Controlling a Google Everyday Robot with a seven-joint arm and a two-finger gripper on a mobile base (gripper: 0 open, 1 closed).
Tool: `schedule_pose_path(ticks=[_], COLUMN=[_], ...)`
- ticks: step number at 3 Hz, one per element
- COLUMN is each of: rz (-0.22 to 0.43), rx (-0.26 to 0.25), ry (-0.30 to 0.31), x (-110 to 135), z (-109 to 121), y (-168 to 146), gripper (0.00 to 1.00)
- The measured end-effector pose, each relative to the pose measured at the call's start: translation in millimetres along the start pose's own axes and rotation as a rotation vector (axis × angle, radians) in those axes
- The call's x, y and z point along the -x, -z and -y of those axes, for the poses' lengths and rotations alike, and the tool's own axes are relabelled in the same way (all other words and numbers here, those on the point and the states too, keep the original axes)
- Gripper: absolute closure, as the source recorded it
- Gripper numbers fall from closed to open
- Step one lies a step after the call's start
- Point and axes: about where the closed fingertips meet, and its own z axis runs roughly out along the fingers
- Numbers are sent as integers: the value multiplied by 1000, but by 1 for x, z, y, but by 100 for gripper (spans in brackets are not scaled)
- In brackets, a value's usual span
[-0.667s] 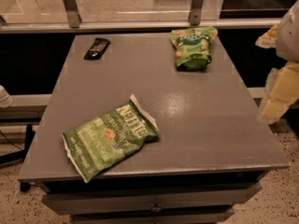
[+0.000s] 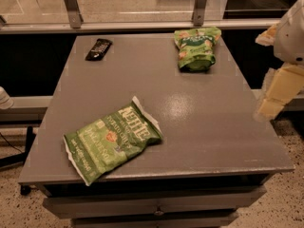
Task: Move green rice chip bag near green jalapeno chip bag
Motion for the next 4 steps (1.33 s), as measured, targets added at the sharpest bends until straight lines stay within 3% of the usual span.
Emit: schedule_pose_path(ticks=[2, 4], rz=[101, 278], rx=[-156, -206], ry=[-9, -122], x=[21, 39], z=[88, 172], y=[-66, -126], gripper=[0, 0])
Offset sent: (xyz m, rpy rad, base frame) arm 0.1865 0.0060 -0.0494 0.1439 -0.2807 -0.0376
